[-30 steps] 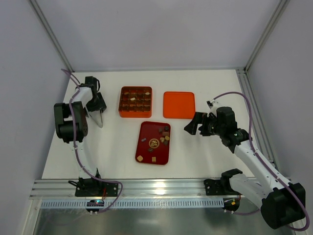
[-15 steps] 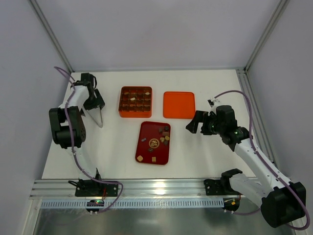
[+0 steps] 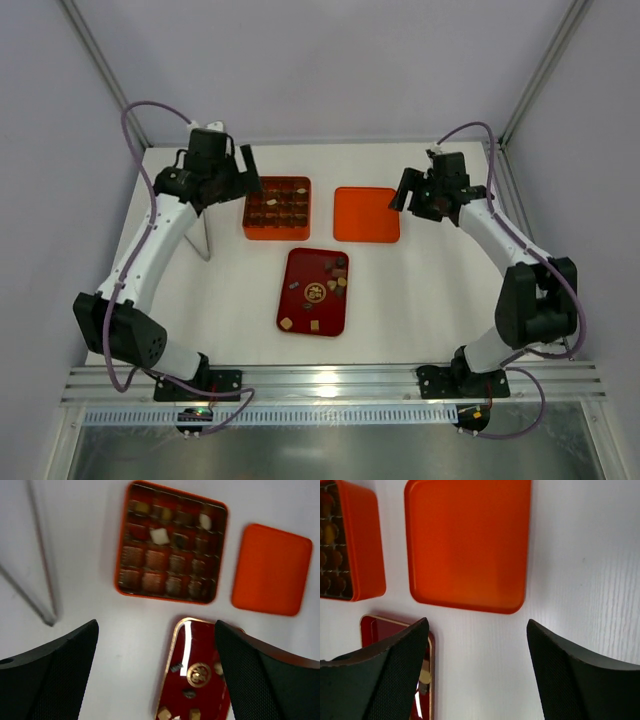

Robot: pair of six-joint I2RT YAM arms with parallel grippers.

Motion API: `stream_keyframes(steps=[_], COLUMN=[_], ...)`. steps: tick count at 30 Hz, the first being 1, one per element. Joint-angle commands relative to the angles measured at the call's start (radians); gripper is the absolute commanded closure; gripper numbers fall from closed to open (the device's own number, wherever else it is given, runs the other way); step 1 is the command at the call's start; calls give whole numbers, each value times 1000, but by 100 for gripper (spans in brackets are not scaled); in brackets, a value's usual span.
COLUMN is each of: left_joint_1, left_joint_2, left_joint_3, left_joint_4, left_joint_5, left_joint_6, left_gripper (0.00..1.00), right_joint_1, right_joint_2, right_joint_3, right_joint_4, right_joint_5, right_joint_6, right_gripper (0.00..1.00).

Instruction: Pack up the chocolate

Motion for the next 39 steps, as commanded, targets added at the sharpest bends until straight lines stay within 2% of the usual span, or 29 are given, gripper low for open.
stream_keyframes(steps=[1, 2, 5, 7, 9, 15, 21, 32, 39], left_joint_1=[-110, -172, -252, -274, -297, -316, -319, -320, -320], left_joint_2=[-28, -22, 9, 32, 54, 181, 313, 448, 548], left_joint_3=[-21, -23, -23, -30, -30, 32, 112, 166, 247], left_joint_4=[50, 63, 98, 142, 170, 242, 291, 326, 330], left_joint_5=[111, 127, 160, 213, 252, 332, 391, 432, 432], left_joint_6=[-38, -32, -35, -40, -47, -56, -70, -72, -66], left_gripper=[6, 6, 6, 5, 5, 5, 5, 5, 6], right_joint_1=[-8, -8, -10, -12, -13, -12, -12, -8, -5], right_joint_2=[145, 179, 285, 346, 380, 487, 570, 626, 655], right_joint_3=[130, 149, 226, 270, 293, 370, 439, 490, 491], right_joint_4=[-30, -33, -51, -70, -84, -111, -140, -170, -186], right_joint_5=[39, 54, 68, 94, 99, 111, 111, 85, 81], right_joint_6=[-27, -29, -46, -52, -60, -76, -86, -89, -102], right_gripper=[23, 27, 34, 40, 42, 46, 56, 63, 75])
